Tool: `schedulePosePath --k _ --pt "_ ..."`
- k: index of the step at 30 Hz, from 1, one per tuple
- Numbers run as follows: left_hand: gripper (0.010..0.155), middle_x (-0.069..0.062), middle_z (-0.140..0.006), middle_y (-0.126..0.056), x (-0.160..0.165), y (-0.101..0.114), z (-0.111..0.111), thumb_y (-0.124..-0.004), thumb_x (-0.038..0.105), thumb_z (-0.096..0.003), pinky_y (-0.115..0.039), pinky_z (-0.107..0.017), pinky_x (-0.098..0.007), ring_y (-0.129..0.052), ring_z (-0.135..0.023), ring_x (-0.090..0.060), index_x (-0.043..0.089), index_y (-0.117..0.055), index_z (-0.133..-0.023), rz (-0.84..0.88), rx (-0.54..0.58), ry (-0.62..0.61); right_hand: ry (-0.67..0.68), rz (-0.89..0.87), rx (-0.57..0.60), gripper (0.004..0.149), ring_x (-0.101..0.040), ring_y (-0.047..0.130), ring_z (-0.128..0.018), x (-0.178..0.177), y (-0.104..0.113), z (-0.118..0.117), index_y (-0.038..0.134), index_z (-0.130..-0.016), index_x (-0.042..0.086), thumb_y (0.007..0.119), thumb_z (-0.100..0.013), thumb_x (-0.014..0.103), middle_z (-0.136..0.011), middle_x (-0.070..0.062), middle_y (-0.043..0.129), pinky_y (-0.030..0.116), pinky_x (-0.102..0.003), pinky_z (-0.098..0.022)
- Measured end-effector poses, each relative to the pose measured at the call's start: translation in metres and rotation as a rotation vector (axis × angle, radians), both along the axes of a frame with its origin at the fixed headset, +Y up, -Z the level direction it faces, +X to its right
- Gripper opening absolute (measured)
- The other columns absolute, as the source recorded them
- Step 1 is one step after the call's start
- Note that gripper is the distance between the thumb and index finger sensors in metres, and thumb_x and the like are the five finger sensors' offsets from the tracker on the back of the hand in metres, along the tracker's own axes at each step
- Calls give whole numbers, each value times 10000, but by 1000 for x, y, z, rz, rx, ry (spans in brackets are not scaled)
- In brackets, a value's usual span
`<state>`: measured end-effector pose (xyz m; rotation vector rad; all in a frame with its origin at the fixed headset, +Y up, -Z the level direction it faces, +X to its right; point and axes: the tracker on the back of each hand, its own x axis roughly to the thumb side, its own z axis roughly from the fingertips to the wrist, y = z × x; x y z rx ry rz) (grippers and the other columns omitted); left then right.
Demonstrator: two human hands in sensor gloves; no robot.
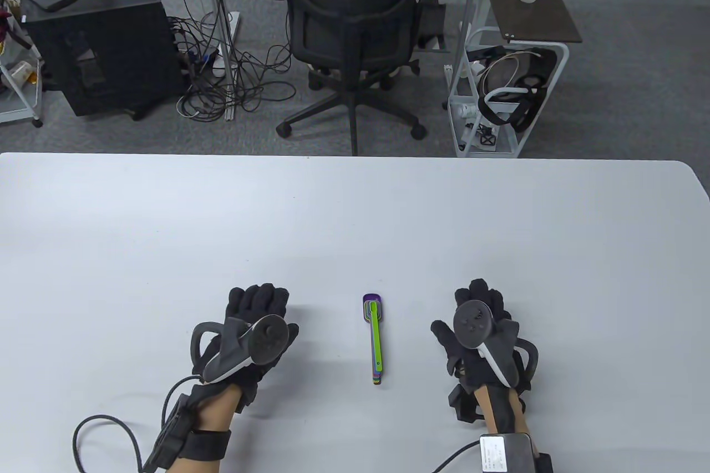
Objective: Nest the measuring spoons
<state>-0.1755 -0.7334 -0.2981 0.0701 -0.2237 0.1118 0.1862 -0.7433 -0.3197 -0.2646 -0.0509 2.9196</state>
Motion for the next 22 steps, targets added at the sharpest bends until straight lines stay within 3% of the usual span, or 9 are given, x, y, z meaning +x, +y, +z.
schedulePosePath --k 4,7,9,11,22 --pt "775 -117 -1149 -489 -1 -1 1 -637 576 -451 -439 -775 -559 -575 -1053 -406 172 -483 -1095 -54 -22 8 -19 33 -41 758 -356 366 -1085 -3 -8 -7 476 -965 334 667 -298 639 -1145 53 303 452 -522 -803" --pt "826 -143 -1162 -423 -7 3 5 -620 603 -446 -425 -771 -573 -522 -1065 -428 159 -403 -1108 -58 -2 37 -46 44 -95 804 -396 221 -1083 -2 -16 -14 365 -981 366 648 -289 660 -1138 85 174 378 -556 -811" --pt "973 -199 -1179 -259 -15 3 6 -523 737 -423 -368 -766 -628 -396 -1076 -504 152 -171 -1116 -52 -99 50 -62 53 -106 826 -416 140 -1072 1 -21 -19 282 -977 393 635 -283 669 -1122 118 69 348 -573 -812" --pt "1022 -227 -1172 -197 -20 2 5 -489 769 -415 -336 -758 -651 -338 -1073 -537 108 -120 -1101 16 -106 37 -68 59 -135 842 -417 83 -1063 3 -24 -22 221 -968 408 616 -277 685 -1100 135 -2 322 -580 -815" --pt "1027 -244 -1124 50 -21 -14 0 -385 808 -414 -225 -719 -727 -86 -1043 -576 137 59 -1053 -13 -187 35 -44 44 -200 864 -433 -37 -1028 5 -25 -17 80 -931 436 546 -267 733 -1044 130 -139 251 -616 -807"
